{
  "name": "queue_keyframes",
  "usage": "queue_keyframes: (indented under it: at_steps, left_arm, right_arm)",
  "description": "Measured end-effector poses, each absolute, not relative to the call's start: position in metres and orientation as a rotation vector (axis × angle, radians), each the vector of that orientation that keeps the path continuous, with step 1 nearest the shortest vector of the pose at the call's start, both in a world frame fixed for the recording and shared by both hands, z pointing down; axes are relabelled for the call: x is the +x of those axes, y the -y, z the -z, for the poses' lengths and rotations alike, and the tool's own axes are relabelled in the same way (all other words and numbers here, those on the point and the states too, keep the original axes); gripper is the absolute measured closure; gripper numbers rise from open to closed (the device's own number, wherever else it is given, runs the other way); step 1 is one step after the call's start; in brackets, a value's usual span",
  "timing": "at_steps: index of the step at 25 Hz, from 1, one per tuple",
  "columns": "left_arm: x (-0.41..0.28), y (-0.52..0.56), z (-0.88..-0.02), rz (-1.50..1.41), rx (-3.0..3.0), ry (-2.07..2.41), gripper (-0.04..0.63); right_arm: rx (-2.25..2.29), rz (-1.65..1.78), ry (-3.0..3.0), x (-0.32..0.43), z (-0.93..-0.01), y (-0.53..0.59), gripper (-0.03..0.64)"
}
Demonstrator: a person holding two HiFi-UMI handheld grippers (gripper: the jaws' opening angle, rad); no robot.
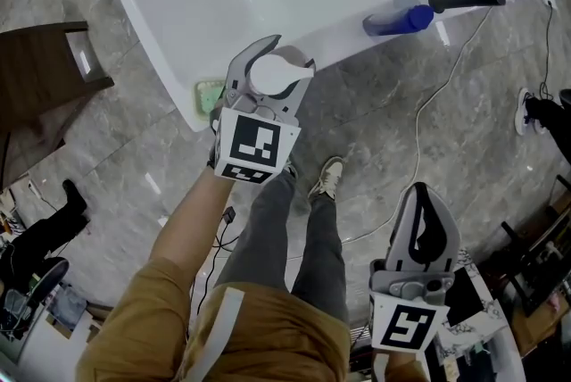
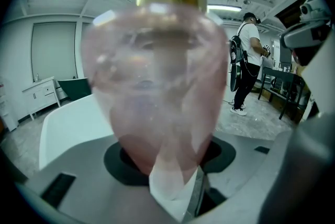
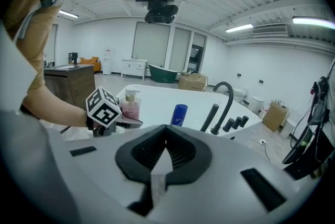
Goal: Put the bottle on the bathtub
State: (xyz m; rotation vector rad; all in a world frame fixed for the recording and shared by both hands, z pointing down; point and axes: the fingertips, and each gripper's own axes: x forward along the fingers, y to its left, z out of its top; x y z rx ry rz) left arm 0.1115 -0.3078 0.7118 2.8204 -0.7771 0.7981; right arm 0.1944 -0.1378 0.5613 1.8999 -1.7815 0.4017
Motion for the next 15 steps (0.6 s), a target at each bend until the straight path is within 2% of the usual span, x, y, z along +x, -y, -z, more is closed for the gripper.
queue_keyframes:
  at_steps: [15]
  left_arm:
    - [0.1168,0.3082,-0.7142,-0.722,2.808,0.789,0.354]
  right_arm:
    - [1.921,-0.398,1.760,0.2037,-0.5577,0.1305,0.612]
